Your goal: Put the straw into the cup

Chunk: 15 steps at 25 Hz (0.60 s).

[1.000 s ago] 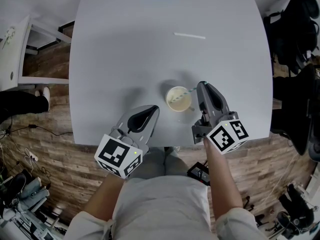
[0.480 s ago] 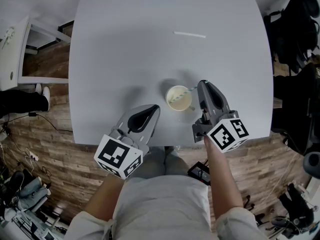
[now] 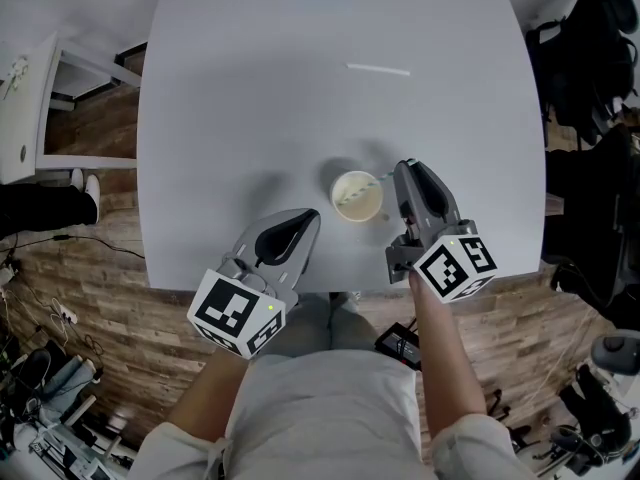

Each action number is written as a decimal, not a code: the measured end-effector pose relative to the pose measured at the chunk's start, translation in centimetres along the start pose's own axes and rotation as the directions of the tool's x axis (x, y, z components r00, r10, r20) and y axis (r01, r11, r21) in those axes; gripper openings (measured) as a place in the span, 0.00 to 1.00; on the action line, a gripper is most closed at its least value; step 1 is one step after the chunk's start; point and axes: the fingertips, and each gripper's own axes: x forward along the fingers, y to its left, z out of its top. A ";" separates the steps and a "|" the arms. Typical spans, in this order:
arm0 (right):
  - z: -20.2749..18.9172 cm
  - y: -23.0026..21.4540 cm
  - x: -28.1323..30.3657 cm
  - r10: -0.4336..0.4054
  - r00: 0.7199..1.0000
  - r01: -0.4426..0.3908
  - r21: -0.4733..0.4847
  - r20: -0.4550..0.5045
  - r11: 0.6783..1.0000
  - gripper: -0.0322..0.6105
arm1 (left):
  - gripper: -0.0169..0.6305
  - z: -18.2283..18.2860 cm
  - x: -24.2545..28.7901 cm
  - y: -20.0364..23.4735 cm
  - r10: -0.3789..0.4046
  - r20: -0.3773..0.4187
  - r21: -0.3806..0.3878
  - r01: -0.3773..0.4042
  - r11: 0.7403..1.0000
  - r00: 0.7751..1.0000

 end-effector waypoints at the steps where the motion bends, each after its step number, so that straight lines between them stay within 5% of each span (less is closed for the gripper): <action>1: 0.0 -0.1 0.0 -0.002 1.000 0.002 0.000 -0.001 1.000 0.17 | 0.05 0.1 0.0 -0.1 -0.001 -0.001 0.001 0.001 1.000 1.000; 15: 0.6 0.1 -2.1 -0.018 1.000 0.018 -0.012 0.010 1.000 0.19 | 0.05 0.8 -1.0 -1.4 -0.011 0.022 0.021 0.011 1.000 1.000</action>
